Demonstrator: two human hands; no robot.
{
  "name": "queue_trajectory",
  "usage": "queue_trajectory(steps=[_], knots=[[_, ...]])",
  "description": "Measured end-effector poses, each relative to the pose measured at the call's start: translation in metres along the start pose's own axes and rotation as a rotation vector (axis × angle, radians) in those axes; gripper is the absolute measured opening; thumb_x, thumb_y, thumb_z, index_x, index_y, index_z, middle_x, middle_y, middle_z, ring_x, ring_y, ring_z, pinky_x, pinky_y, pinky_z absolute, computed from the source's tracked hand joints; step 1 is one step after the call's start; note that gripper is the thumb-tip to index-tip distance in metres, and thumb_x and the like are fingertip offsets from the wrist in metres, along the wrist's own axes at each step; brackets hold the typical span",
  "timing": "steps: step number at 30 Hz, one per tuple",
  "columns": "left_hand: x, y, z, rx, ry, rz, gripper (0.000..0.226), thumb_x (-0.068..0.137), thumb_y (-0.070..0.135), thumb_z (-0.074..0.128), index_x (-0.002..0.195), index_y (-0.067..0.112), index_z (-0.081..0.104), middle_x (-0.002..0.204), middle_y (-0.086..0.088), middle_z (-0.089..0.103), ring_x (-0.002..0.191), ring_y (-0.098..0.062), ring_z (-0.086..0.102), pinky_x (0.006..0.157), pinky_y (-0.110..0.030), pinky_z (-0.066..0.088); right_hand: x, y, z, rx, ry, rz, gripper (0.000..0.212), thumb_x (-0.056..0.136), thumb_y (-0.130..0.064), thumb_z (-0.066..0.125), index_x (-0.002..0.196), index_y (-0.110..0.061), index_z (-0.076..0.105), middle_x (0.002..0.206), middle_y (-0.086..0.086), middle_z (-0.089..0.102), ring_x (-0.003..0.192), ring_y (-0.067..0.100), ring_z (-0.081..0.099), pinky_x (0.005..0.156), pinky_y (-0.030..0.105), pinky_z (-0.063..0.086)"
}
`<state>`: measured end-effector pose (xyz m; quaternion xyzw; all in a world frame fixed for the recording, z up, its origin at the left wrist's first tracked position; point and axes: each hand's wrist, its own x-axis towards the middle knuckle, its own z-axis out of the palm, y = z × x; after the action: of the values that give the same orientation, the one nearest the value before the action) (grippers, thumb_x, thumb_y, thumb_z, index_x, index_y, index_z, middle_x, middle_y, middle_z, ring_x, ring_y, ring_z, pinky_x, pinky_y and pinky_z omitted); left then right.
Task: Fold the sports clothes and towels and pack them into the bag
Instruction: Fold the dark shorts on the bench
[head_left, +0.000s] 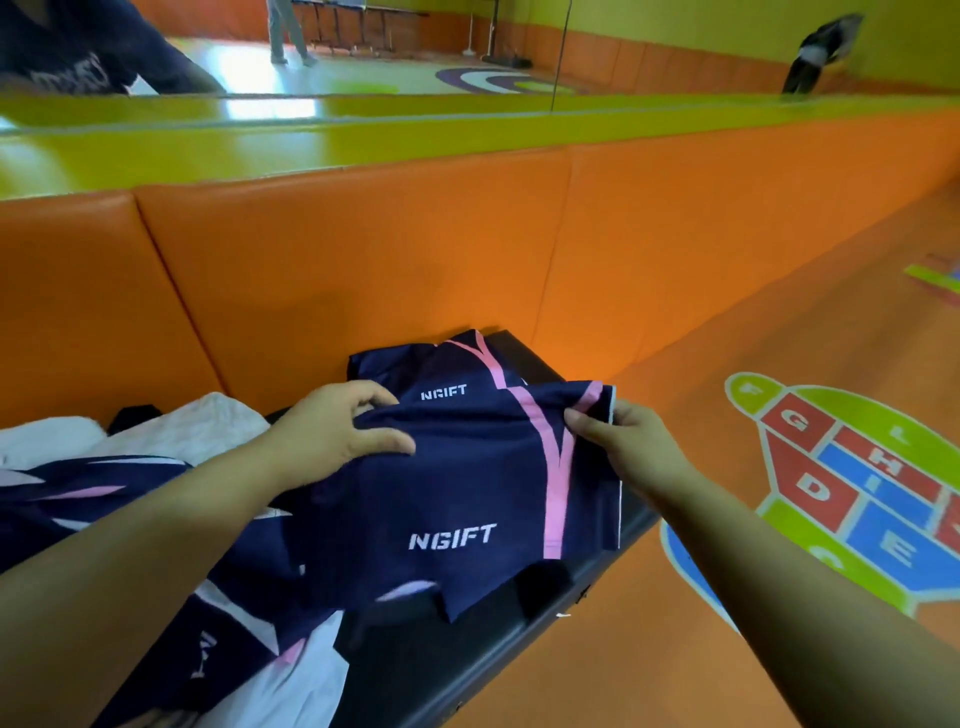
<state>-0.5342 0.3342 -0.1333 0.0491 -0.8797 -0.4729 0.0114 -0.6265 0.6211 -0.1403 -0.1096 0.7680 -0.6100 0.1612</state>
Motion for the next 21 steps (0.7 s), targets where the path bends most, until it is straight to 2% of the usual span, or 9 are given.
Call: queue_trajectory(steps=[2,5,7,9,11,14,17,19,21], knots=[[-0.007,0.002,-0.005,-0.075,-0.192,-0.069,0.053,0.048,0.038,0.088,0.094,0.024,0.068,0.091,0.014,0.074,0.087,-0.004,0.068,0.068,-0.012,0.049,0.004,-0.002,0.0,0.017,-0.004,-0.006,0.012,0.094,-0.019,0.058,0.096,-0.019,0.069,0.092,-0.004,0.075,0.083,0.009,0.07,0.073,0.022,0.051],[-0.013,-0.007,-0.006,-0.064,-0.318,-0.133,0.036,0.06,0.009,0.087,0.093,0.013,0.072,0.092,0.003,0.075,0.087,-0.012,0.07,0.077,-0.027,0.055,0.005,-0.003,0.002,-0.046,0.0,-0.051,0.015,0.099,-0.023,0.049,0.102,-0.024,0.064,0.096,-0.008,0.071,0.084,-0.002,0.067,0.074,0.016,0.048],[-0.016,-0.016,-0.006,-0.158,-0.293,-0.139,0.039,0.056,0.021,0.09,0.09,0.01,0.073,0.094,-0.004,0.075,0.089,-0.018,0.07,0.081,-0.033,0.056,0.005,-0.002,0.003,-0.143,0.015,-0.09,0.015,0.1,-0.023,0.047,0.097,-0.027,0.061,0.09,-0.014,0.068,0.074,-0.012,0.062,0.066,0.007,0.044],[-0.018,-0.024,-0.004,-0.296,-0.219,-0.138,0.058,0.042,0.043,0.092,0.091,0.016,0.074,0.097,-0.006,0.074,0.092,-0.02,0.07,0.076,-0.028,0.055,0.008,0.0,0.004,-0.211,0.019,-0.118,0.014,0.1,-0.025,0.047,0.097,-0.027,0.061,0.09,-0.015,0.067,0.075,-0.011,0.061,0.065,0.009,0.043],[-0.02,-0.031,-0.001,-0.44,-0.137,-0.146,0.074,0.035,0.051,0.091,0.096,0.015,0.072,0.102,-0.009,0.073,0.096,-0.022,0.069,0.075,-0.027,0.055,0.013,0.003,0.003,-0.229,0.024,-0.122,0.012,0.099,-0.027,0.049,0.097,-0.027,0.061,0.091,-0.015,0.067,0.077,-0.007,0.061,0.067,0.013,0.042],[-0.022,-0.038,0.004,-0.504,-0.056,-0.201,0.085,0.032,0.058,0.089,0.102,0.016,0.068,0.105,-0.007,0.072,0.1,-0.024,0.068,0.085,-0.04,0.055,0.019,0.004,0.002,-0.206,0.006,-0.117,0.013,0.098,-0.024,0.052,0.092,-0.025,0.063,0.084,-0.012,0.07,0.072,-0.006,0.063,0.063,0.011,0.045],[-0.02,-0.044,0.009,-0.562,-0.005,-0.26,0.067,0.039,0.048,0.09,0.097,0.022,0.07,0.103,-0.01,0.072,0.098,-0.029,0.068,0.084,-0.046,0.05,0.03,0.006,0.001,-0.21,-0.027,-0.084,0.013,0.097,-0.024,0.054,0.094,-0.021,0.066,0.089,-0.003,0.074,0.08,0.008,0.068,0.07,0.02,0.051],[-0.013,-0.044,0.009,-0.576,0.049,-0.292,0.035,0.066,0.031,0.083,0.097,0.021,0.07,0.104,-0.014,0.071,0.096,-0.033,0.067,0.081,-0.047,0.049,0.041,0.006,0.002,-0.189,-0.037,-0.045,0.013,0.096,-0.024,0.056,0.094,-0.019,0.068,0.09,0.0,0.074,0.083,0.017,0.07,0.072,0.027,0.052],[-0.004,-0.047,0.006,-0.624,0.105,-0.321,0.02,0.082,0.011,0.072,0.102,0.013,0.067,0.106,-0.015,0.071,0.094,-0.03,0.068,0.08,-0.045,0.052,0.056,0.004,0.004,-0.186,-0.045,-0.029,0.013,0.094,-0.024,0.059,0.092,-0.017,0.069,0.09,0.002,0.075,0.084,0.021,0.07,0.074,0.033,0.053]])
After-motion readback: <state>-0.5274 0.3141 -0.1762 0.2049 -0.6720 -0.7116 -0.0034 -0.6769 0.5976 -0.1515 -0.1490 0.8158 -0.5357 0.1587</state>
